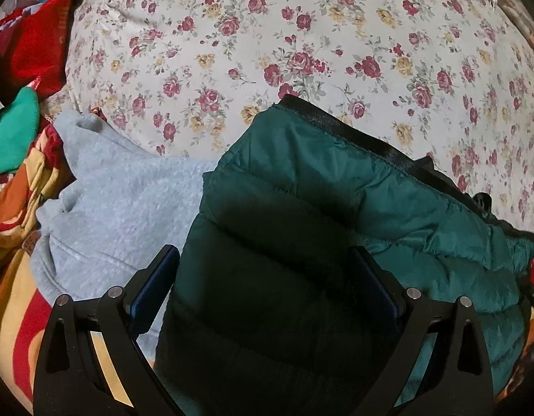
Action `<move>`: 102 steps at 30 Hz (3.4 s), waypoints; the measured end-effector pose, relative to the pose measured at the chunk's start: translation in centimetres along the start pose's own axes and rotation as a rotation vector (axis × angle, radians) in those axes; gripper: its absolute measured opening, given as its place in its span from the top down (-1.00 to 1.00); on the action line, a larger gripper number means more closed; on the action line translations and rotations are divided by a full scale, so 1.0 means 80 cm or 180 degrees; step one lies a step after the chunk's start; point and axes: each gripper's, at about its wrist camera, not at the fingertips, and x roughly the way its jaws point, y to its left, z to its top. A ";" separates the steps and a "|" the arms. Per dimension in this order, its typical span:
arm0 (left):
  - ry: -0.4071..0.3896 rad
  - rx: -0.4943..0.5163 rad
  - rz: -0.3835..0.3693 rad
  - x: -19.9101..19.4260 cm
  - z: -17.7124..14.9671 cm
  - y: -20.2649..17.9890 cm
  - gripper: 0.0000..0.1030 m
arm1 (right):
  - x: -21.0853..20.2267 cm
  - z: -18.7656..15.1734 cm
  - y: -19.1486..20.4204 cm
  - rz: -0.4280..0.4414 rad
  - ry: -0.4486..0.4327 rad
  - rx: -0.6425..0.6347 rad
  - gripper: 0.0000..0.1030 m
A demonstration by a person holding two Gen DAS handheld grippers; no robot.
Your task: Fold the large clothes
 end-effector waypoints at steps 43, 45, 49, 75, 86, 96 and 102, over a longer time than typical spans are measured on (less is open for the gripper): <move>-0.0074 0.0231 0.0064 -0.059 -0.059 0.014 -0.89 | -0.044 -0.076 0.009 -0.0266 0.0272 -0.0030 -0.87; -0.0061 0.0229 0.0058 -0.056 -0.059 0.015 -0.89 | -0.037 -0.077 0.003 -0.0229 0.0307 0.0033 -0.87; -0.0050 0.0203 0.0045 -0.051 -0.060 0.015 -0.89 | -0.027 -0.079 0.001 -0.0190 0.0337 0.0031 -0.91; 0.0263 -0.0065 -0.0450 -0.013 -0.047 0.036 -0.99 | -0.016 -0.074 -0.038 0.0145 0.0434 0.0314 -0.99; 0.0477 -0.0097 -0.0875 0.019 -0.037 0.042 -0.99 | 0.018 -0.067 -0.052 0.0601 0.0557 0.0433 -1.00; 0.0746 -0.0279 -0.1313 0.057 -0.029 0.048 -0.99 | 0.039 -0.059 -0.055 0.0904 0.0636 0.0378 -1.00; 0.0820 -0.0366 -0.1371 0.066 -0.029 0.044 -0.99 | 0.041 -0.060 -0.055 0.0957 0.0628 0.0351 -1.00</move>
